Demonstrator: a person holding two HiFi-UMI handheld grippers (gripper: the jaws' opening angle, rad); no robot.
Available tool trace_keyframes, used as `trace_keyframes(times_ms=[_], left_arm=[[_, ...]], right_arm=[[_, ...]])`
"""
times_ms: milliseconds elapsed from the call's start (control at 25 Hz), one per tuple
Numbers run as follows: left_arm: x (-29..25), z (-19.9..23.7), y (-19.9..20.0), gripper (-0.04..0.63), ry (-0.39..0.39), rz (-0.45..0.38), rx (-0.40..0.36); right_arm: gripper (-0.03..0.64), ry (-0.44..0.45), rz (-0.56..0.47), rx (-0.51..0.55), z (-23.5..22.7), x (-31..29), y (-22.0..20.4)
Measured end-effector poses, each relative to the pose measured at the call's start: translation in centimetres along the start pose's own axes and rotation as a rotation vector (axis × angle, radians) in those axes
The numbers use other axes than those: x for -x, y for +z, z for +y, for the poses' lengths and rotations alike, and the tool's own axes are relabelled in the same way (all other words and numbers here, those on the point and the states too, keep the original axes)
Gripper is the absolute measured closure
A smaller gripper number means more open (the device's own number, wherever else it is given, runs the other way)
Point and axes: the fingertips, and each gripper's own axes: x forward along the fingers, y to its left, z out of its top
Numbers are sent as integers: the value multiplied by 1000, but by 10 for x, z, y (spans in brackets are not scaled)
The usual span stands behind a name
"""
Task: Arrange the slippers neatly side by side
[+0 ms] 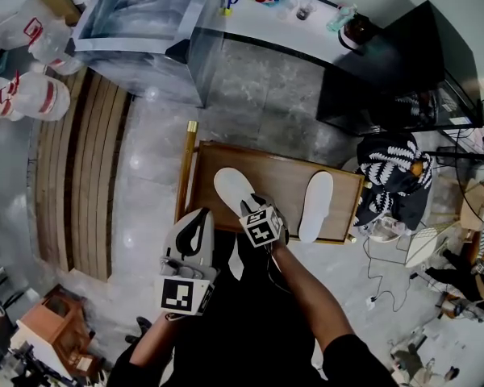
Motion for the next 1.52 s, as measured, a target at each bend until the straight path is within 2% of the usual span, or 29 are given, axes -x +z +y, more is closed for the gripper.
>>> trace_keyframes(times_ms=[320,720,840,1080,1320,1520], left_arm=[[-1,3,-4,578,11,19,0],[2,2,-14,577,17,32,10],[5,3,-20,577,28,55,10],[3,2,-17,577,22,47,5],[-2,-2,-14,578,13,36,6],[-9,-15,-11,577,-38,23,-13]], right_arm=[[503,-13,56,-19,-2,-15,-12],[578,-15,50,-10,-4,-18,-15],[586,-8,49,-8,-3,-18,-16],[594,15,49,-20,0,-13,-13],[594,38,1,-167,-7,1,-8],[594,49,-50,-323,-23,18,-8]])
